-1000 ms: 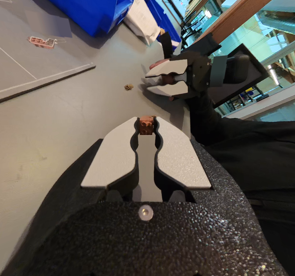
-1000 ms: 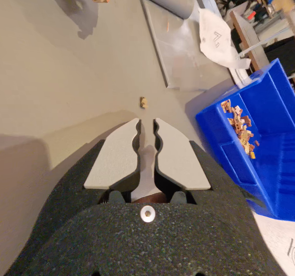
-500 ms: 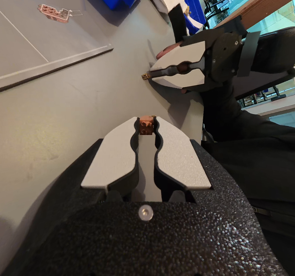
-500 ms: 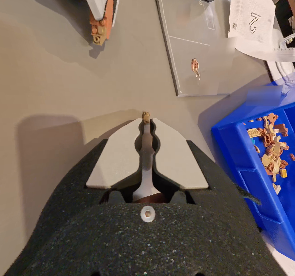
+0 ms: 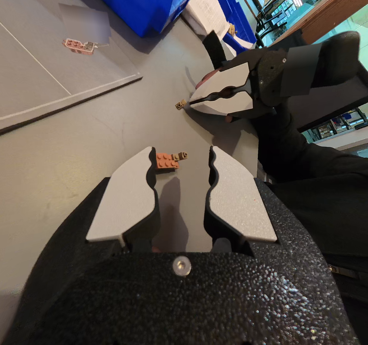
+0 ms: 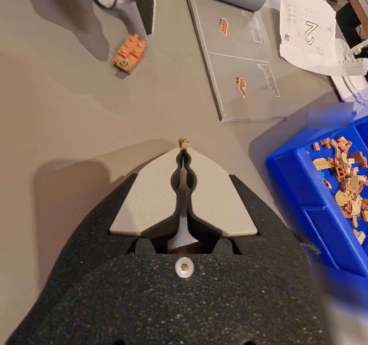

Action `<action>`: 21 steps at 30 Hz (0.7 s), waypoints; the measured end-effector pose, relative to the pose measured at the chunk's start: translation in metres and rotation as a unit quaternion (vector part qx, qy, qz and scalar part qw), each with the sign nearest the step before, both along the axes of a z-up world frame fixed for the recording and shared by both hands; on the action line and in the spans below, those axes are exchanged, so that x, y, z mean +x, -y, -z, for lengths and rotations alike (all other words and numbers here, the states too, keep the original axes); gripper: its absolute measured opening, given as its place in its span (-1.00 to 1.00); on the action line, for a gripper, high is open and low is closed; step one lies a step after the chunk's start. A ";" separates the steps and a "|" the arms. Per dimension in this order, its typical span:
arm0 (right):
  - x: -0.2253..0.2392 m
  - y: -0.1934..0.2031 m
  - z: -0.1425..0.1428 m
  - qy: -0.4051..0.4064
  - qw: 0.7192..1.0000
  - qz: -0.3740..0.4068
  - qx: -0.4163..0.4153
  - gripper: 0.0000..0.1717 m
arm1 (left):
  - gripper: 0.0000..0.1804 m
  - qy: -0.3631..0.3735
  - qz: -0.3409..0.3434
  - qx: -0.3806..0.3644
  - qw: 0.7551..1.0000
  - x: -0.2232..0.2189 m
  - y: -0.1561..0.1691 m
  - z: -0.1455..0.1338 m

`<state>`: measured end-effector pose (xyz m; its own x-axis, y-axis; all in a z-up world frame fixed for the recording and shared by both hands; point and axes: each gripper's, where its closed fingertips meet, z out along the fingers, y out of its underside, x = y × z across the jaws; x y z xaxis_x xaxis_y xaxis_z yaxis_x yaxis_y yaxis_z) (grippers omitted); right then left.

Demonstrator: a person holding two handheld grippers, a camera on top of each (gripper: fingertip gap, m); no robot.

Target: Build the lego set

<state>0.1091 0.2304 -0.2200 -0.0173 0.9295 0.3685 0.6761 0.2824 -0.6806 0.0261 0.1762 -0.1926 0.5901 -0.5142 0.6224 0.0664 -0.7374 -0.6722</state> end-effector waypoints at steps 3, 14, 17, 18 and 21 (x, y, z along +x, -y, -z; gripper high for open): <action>0.000 -0.003 -0.001 -0.009 1.000 0.006 -0.027 -0.87 | -0.45 -0.006 -0.008 0.017 1.000 -0.004 -0.002 -0.003; -0.008 -0.002 0.005 0.016 0.996 0.017 -0.091 -0.95 | -0.47 -0.089 0.029 0.128 0.987 -0.008 -0.011 -0.009; -0.008 0.000 0.004 0.012 0.996 0.014 -0.085 -0.96 | -0.49 -0.142 0.054 0.191 0.970 -0.008 -0.012 -0.010; -0.009 0.004 0.004 0.009 0.996 0.004 -0.089 -0.96 | -0.48 -0.157 0.060 0.209 0.963 -0.007 -0.012 -0.011; -0.012 0.017 -0.005 -0.021 0.993 -0.019 -0.112 -0.96 | -0.48 -0.178 0.078 0.282 0.940 0.000 -0.006 -0.023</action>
